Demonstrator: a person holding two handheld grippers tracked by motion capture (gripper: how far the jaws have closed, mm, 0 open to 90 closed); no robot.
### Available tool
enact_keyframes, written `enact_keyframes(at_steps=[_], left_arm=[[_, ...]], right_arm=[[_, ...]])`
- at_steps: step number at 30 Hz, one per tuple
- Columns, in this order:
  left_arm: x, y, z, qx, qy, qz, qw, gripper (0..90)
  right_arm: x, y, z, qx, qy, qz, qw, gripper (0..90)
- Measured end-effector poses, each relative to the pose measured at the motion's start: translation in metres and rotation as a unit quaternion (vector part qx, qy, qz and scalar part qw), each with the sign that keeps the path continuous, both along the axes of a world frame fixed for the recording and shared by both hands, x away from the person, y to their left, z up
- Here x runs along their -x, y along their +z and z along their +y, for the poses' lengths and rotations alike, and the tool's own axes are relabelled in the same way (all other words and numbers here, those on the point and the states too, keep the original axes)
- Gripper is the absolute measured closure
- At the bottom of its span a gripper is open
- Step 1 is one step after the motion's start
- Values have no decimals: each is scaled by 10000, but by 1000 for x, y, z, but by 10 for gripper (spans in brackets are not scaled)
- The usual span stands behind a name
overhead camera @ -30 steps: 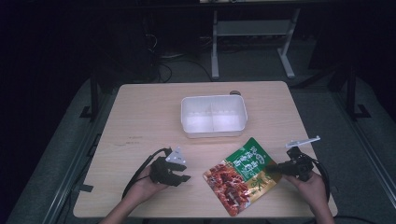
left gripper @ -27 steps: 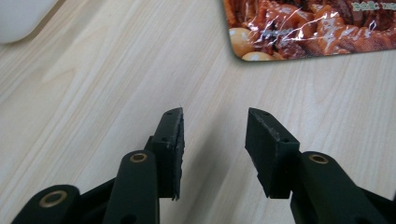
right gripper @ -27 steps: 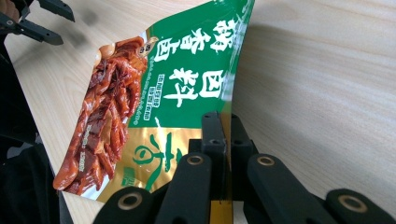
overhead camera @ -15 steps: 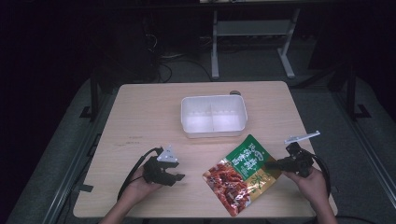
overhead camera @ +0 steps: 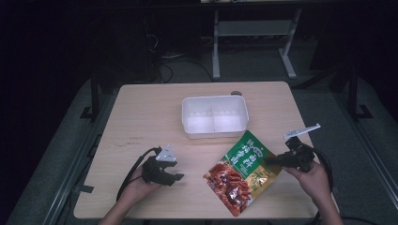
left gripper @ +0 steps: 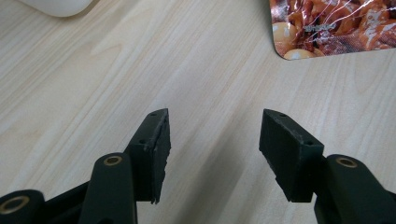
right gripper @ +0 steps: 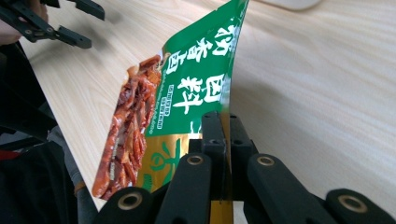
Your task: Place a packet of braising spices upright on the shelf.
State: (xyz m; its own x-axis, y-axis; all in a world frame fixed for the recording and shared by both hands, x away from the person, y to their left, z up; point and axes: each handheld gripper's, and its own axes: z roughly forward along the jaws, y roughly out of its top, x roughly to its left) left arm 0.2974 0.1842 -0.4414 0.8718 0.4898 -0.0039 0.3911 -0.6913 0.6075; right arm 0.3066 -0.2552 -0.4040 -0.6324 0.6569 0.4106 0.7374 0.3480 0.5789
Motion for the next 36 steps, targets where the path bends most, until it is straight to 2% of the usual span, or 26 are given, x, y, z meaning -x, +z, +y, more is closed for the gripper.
enact_keyframes(at_steps=[1,8,16,28,36], left_arm=[[0,0,0,9,13,-1,10000,427],[-2,-1,2,-47,33,-34,10000,417],[-4,0,7,-5,119,-72,9999,409],[-3,1,8,-7,169,-107,9998,397],[-4,0,8,-50,160,-105,9998,387]], right_arm=[[0,7,3,10,47,-31,10000,898],[-3,27,12,73,200,-151,9997,898],[-6,49,26,143,389,-215,9989,899],[-4,86,51,202,752,-414,9961,899],[-2,103,58,186,906,-510,9944,900]])
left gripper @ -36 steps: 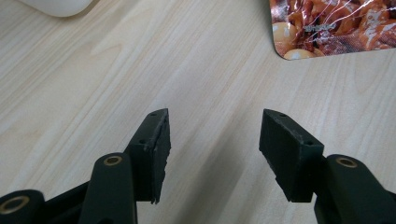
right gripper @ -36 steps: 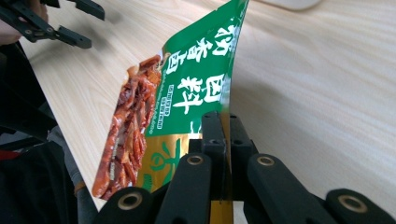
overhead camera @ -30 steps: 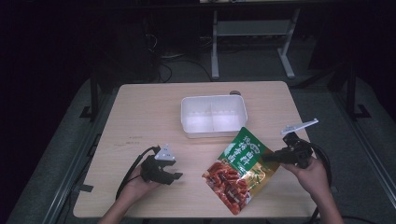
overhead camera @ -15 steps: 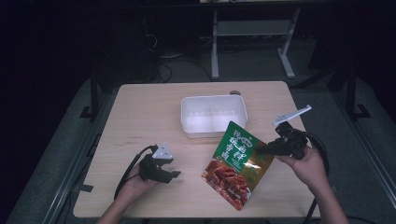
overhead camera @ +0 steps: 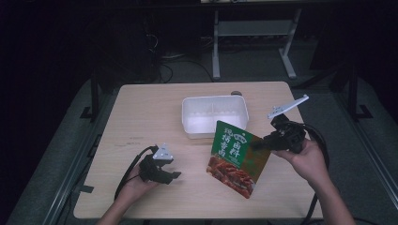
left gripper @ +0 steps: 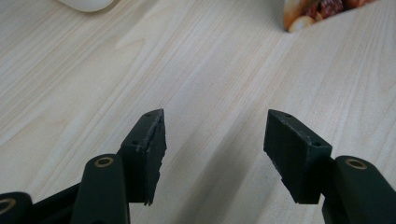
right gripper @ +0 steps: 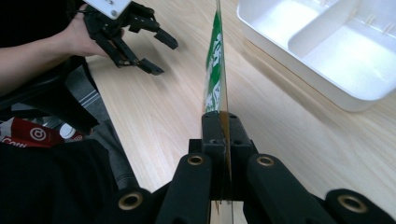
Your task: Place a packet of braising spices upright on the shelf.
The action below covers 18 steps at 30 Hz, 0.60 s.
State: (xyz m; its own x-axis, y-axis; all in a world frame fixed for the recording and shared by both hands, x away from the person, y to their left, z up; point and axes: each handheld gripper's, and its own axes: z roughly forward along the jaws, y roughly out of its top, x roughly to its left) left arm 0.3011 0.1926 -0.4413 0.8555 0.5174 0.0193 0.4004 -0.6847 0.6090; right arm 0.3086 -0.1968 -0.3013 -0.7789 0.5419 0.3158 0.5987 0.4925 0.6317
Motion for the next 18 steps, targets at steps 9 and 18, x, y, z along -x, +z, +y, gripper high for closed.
enact_keyframes(at_steps=[9,18], left_arm=[[0,0,0,-6,13,-16,10000,381],[0,1,2,20,36,-34,10000,380]], right_arm=[[5,22,8,84,188,-114,9997,900],[1,50,2,240,70,-244,9994,900]])
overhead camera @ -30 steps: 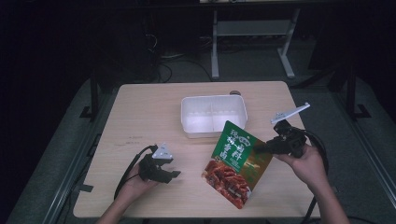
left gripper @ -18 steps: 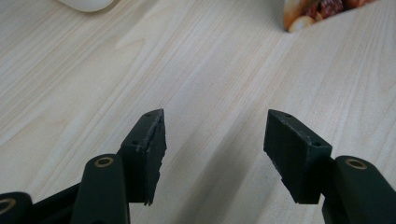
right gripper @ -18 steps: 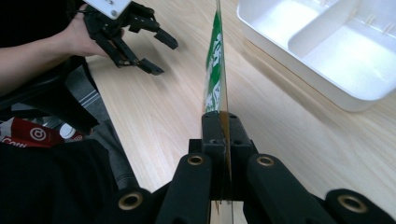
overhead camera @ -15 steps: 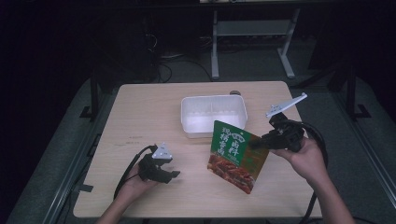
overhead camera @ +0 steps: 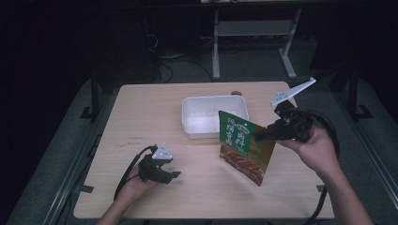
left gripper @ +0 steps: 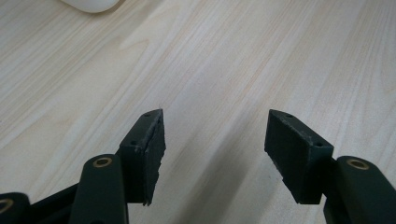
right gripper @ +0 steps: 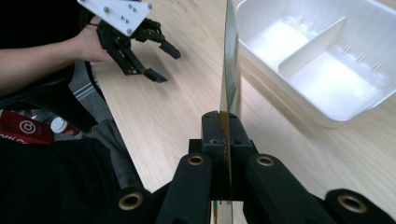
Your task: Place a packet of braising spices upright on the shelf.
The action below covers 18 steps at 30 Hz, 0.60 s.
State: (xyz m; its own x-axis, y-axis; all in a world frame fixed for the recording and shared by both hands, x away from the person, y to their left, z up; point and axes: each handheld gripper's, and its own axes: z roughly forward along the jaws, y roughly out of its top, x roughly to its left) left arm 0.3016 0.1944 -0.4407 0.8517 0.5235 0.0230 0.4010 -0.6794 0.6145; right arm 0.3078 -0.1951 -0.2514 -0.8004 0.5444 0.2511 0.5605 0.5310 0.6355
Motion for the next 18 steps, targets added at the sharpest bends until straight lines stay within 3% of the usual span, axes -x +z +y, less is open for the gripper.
enact_keyframes(at_steps=[13,18], left_arm=[[-1,0,2,16,5,-6,10000,375],[-1,0,3,39,46,-3,10000,372]], right_arm=[[-16,23,4,96,-155,-178,9997,900],[-28,32,2,46,-439,-316,9985,900]])
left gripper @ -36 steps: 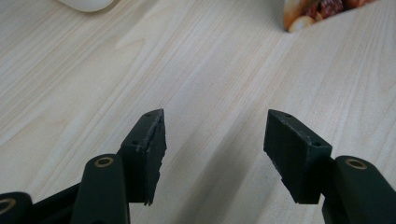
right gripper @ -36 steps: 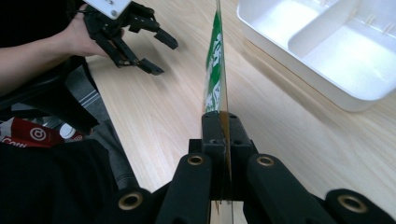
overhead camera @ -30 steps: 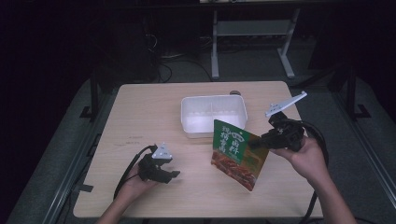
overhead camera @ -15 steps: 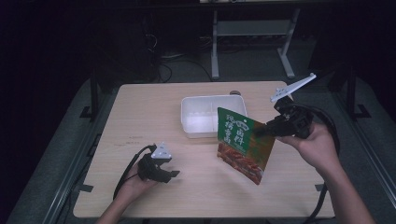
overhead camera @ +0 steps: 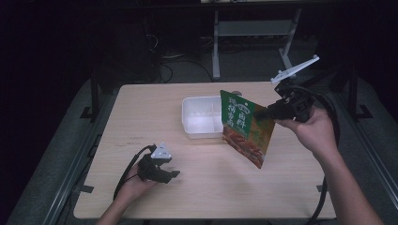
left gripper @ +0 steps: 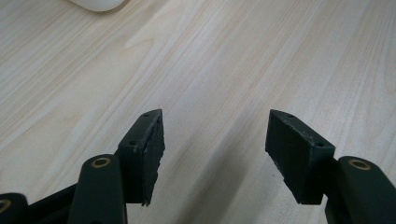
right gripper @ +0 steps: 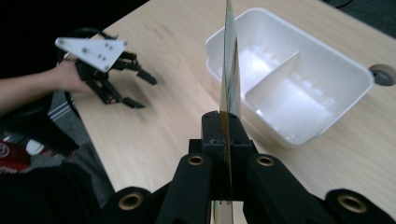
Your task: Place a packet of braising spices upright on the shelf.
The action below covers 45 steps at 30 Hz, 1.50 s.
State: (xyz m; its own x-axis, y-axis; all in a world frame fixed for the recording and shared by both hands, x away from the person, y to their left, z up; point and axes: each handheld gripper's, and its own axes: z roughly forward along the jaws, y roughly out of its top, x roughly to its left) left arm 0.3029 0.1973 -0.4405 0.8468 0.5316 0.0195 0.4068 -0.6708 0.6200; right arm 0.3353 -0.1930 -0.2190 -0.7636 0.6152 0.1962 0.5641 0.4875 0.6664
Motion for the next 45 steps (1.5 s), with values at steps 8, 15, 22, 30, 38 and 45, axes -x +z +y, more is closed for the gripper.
enact_keyframes(at_steps=[8,15,22,30,38,45], left_arm=[[0,0,1,-8,-10,-8,10000,370],[0,0,0,-2,-10,-4,10000,367],[0,0,1,9,-15,-2,10000,365],[-2,0,3,21,13,9,10000,363],[-2,1,4,51,13,-1,10000,361],[-2,0,5,85,32,6,10000,361]], right_arm=[[-16,13,3,47,-238,-131,9996,900],[-31,20,8,130,-418,-241,9988,900],[-48,23,13,193,-571,-294,9977,900],[-68,27,20,226,-723,-420,9962,900],[-88,21,29,285,-895,-458,9945,900],[-99,14,35,292,-994,-497,9934,900]])
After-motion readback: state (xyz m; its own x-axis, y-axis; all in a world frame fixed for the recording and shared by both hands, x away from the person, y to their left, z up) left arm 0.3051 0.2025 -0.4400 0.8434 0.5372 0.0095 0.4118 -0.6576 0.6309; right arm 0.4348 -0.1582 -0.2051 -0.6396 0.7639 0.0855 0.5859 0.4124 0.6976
